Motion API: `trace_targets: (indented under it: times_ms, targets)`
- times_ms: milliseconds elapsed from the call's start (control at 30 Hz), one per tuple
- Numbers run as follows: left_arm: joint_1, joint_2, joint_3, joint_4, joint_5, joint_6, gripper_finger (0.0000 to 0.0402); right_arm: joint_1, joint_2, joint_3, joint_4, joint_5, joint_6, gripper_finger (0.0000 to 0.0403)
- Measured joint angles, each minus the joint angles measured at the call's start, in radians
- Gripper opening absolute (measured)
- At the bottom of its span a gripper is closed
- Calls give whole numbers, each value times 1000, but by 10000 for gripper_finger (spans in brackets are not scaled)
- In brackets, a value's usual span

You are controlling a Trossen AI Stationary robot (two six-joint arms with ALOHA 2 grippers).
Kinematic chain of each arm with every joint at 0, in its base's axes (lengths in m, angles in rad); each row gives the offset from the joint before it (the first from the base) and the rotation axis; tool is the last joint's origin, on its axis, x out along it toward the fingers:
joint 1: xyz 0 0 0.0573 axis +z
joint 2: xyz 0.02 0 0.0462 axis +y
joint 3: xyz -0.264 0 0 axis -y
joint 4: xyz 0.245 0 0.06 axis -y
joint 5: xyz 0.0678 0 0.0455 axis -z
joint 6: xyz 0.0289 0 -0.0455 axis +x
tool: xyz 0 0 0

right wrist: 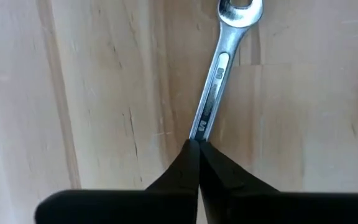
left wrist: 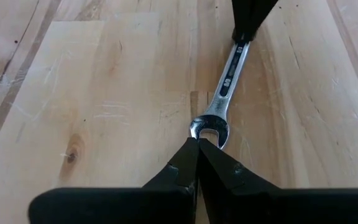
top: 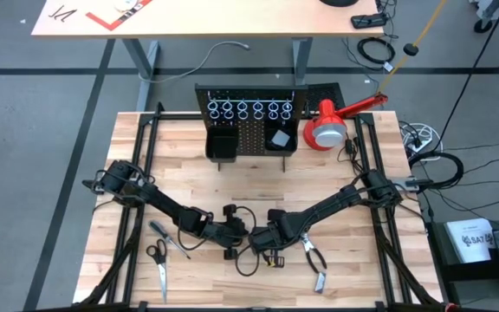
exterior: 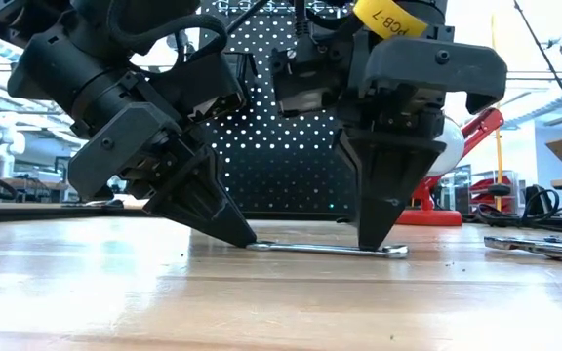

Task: Hang tools onto peg board
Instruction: Hang the wrench on the pegboard

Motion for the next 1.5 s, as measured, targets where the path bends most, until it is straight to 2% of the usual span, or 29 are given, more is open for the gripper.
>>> trace_targets:
  times_ms: [133, 433, 600, 833, 1267, 1500]
  targets:
    - [0, -1, 2, -13, 0, -2, 17, 25, -20, -1, -46, -5, -5, 35]
    - [0, -3, 2, -18, 0, -3, 17, 58, -9, 2, -67, 3, -7, 156]
    - [0, -3, 3, -20, -1, -3, 17, 43, 27, 7, -50, -6, -34, 181]
    - [0, -3, 3, -21, -2, -3, 17, 6, 30, 5, -24, -47, -81, 159]
    - [0, -4, 2, -21, -6, 6, 17, -14, 44, 5, -1, -52, -108, 43]
    - [0, -4, 1, -20, -9, 6, 17, -14, 44, 6, -1, -52, -108, 40]
